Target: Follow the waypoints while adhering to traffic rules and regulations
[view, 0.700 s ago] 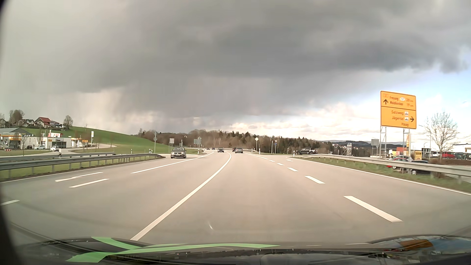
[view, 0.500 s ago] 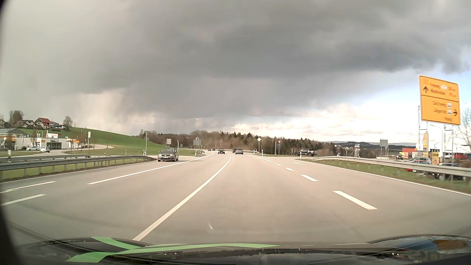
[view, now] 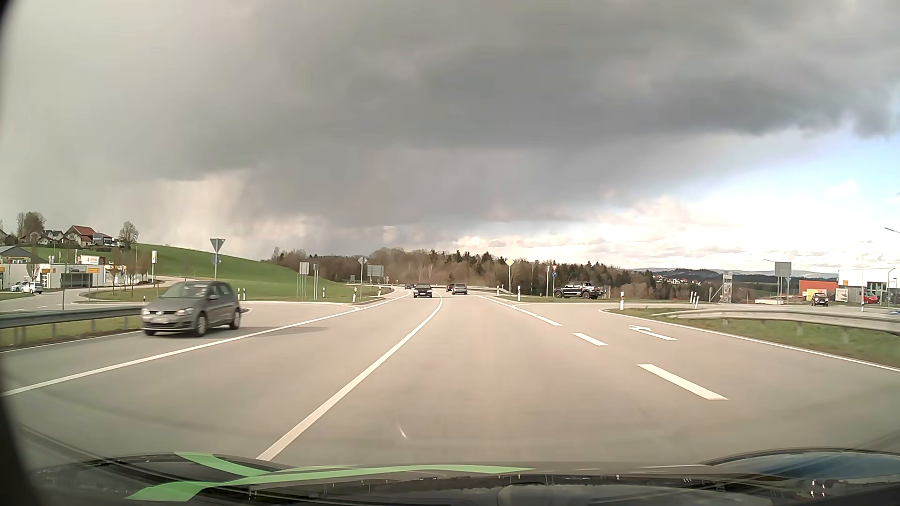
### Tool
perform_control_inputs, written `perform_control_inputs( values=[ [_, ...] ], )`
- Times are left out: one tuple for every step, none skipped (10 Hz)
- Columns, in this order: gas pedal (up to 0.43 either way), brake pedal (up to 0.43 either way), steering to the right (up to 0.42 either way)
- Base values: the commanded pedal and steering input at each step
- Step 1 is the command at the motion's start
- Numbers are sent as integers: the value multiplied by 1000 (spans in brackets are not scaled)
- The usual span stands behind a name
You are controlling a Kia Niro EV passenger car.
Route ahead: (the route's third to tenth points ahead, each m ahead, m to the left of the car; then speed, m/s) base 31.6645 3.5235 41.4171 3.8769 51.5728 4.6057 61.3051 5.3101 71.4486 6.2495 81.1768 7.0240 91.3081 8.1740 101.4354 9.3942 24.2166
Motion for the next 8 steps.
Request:
perform_control_inputs(
  values=[
    [177,0,-13],
    [177,0,-13],
    [177,0,-13],
    [177,0,-13],
    [177,0,-13],
    [177,0,-13],
    [177,0,-14],
    [177,0,-13]
  ],
)
